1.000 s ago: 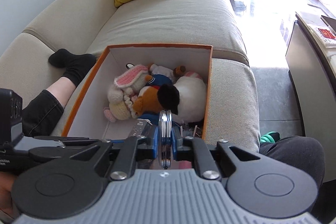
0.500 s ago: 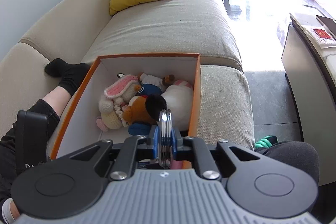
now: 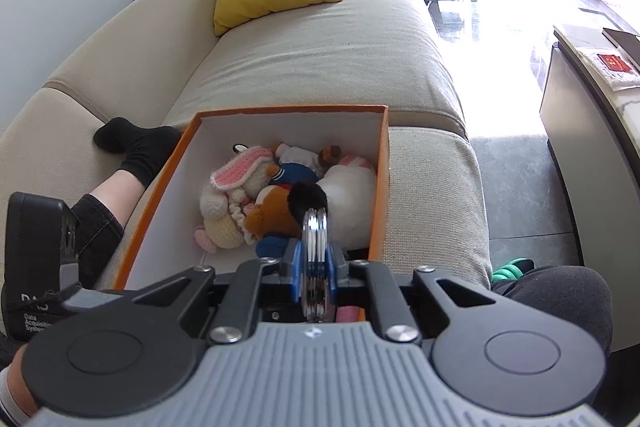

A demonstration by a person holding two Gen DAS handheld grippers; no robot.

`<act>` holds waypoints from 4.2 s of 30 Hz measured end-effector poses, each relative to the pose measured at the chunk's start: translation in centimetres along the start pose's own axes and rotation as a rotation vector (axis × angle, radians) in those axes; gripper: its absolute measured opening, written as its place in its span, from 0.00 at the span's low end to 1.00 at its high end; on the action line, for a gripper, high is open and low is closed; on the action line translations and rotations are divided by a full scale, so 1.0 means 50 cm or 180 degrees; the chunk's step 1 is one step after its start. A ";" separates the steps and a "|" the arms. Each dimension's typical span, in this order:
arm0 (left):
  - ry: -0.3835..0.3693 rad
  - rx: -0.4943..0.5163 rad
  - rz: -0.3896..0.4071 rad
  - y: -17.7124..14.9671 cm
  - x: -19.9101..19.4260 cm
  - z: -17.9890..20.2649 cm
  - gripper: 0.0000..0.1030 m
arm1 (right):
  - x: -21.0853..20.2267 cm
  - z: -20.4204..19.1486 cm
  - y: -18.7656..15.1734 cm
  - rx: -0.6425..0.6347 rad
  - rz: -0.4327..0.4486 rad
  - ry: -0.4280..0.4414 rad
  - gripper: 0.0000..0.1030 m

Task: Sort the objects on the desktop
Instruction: 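Open the left tool to drop the photo card while the right tool lowers the mirror, then lower the mirror into the box and open the right tool, then move both tools back to the pink selfie stick and white charger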

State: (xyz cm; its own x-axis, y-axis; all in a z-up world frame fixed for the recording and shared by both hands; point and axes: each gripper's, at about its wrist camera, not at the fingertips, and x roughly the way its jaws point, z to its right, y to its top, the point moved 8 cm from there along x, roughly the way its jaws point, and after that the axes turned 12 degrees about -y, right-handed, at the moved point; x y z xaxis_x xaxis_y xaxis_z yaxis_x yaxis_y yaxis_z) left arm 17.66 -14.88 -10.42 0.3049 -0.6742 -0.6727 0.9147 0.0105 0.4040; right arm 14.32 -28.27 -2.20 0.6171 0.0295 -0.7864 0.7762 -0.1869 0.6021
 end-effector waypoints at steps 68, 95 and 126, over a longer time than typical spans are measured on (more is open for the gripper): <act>0.0364 0.0054 0.0759 0.028 -0.221 -0.120 0.31 | 0.191 -0.082 -0.045 -0.0104 -0.0310 -0.0863 0.13; 0.0385 0.0061 0.0754 0.027 -0.222 -0.122 0.31 | 0.198 -0.072 -0.040 -0.0049 -0.0315 -0.0788 0.14; 0.0439 0.0131 0.0810 0.025 -0.265 -0.128 0.31 | 0.134 -0.094 -0.037 -0.0258 -0.0177 -0.0472 0.19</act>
State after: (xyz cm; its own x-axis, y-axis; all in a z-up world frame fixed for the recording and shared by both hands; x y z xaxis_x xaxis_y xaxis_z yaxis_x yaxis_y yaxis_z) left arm 16.47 -1.19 -4.97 0.5590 -0.5469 -0.6232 0.7934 0.1346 0.5936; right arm 17.64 -23.14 -7.95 0.5518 -0.1086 -0.8269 0.8202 -0.1089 0.5616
